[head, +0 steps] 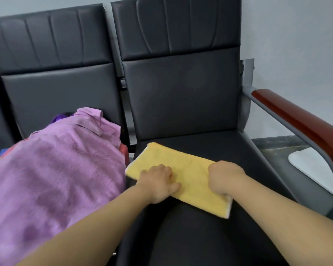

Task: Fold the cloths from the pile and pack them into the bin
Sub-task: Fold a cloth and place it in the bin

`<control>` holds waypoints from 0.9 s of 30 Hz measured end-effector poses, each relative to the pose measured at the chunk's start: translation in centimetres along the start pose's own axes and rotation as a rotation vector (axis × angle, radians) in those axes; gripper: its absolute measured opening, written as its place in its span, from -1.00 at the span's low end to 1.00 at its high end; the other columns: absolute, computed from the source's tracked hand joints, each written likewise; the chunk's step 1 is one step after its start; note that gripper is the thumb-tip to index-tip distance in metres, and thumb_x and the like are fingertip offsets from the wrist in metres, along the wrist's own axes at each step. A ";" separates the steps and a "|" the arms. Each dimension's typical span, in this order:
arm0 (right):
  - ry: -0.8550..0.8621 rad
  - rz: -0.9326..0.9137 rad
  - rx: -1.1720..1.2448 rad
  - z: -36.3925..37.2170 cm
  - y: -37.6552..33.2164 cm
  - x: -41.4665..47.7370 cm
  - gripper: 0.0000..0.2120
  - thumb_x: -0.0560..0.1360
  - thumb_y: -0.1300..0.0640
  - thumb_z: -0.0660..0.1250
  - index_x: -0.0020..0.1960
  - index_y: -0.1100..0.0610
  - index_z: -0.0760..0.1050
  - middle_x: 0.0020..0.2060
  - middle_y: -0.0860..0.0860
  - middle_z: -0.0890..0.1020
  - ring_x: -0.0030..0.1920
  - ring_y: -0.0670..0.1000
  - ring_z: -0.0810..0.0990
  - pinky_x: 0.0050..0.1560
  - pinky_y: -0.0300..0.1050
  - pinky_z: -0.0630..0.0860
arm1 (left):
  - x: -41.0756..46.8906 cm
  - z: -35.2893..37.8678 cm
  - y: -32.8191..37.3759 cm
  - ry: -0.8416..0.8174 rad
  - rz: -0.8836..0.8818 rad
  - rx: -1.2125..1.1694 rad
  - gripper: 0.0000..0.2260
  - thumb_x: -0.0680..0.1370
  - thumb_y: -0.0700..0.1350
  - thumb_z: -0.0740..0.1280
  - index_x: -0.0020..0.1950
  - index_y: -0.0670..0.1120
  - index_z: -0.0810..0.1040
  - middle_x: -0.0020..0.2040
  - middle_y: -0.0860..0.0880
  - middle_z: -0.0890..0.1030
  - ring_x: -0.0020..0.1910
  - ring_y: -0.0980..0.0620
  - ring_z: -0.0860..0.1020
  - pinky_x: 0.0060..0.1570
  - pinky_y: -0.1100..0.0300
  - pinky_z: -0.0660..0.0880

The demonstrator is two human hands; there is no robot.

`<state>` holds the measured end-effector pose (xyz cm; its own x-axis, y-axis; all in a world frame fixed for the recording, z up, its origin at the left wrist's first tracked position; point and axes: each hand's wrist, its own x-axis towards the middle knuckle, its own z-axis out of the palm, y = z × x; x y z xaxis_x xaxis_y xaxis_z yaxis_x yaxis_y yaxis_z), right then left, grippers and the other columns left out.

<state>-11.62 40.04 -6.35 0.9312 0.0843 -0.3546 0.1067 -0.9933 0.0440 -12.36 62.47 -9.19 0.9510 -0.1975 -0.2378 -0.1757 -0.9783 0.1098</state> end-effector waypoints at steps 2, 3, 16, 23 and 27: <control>-0.068 -0.073 -0.016 0.0 -0.8 -1.2 -0.89 0.53 0.17 0.27 -0.05 0.08 0.58 -0.14 -0.02 0.60 -0.19 0.01 0.59 -0.31 -0.15 0.47 | 0.4 -0.3 0.2 -0.017 -0.071 0.047 -0.48 0.51 0.31 0.14 0.39 0.11 0.38 0.36 0.02 0.39 0.36 -0.13 0.34 0.38 -0.26 0.23; -0.090 -0.130 0.011 0.3 -1.1 -1.7 -0.90 0.53 0.10 0.31 -0.02 0.08 0.58 -0.13 -0.03 0.60 -0.18 0.01 0.59 -0.30 -0.13 0.48 | 0.5 -0.3 0.3 0.006 -0.127 0.047 -0.53 0.53 0.23 0.15 0.41 0.12 0.37 0.38 -0.01 0.35 0.37 -0.17 0.31 0.37 -0.26 0.21; -0.222 -0.276 0.483 1.4 0.5 -3.9 -0.36 0.36 -0.19 0.58 0.38 -0.13 0.47 0.08 -0.24 0.48 0.10 -0.14 0.52 0.05 -0.22 0.49 | -7.2 1.6 0.2 -0.276 0.188 -0.955 -0.52 0.25 -0.24 0.34 0.15 0.05 0.63 0.01 -0.15 0.61 -0.12 0.00 0.55 -0.08 0.09 0.49; -0.106 -0.312 0.193 2.0 -0.2 -4.5 -0.53 0.40 -0.10 0.50 0.25 -0.08 0.45 0.10 -0.13 0.44 0.13 0.02 0.50 0.07 -0.04 0.55 | -6.5 0.3 0.5 0.192 0.213 -0.645 -0.95 0.54 -0.10 0.45 -0.07 0.05 0.68 -0.18 0.09 0.70 -0.15 0.13 0.65 0.01 0.03 0.59; 0.125 -0.198 0.443 0.9 0.1 -3.9 -0.87 0.49 0.10 0.32 -0.19 0.13 0.48 -0.22 -0.06 0.54 -0.21 0.02 0.52 -0.28 -0.06 0.41 | -6.5 -2.0 -1.1 0.292 0.203 -0.557 -0.89 0.58 -0.02 0.37 -0.12 -0.01 0.58 -0.27 0.08 0.60 -0.26 0.11 0.55 -0.16 0.09 0.52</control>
<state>-15.54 39.50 -5.84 0.9456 0.2561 -0.2006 0.1521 -0.8931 -0.4234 -17.79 64.92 -5.79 0.9564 -0.2734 0.1030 -0.2759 -0.7292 0.6262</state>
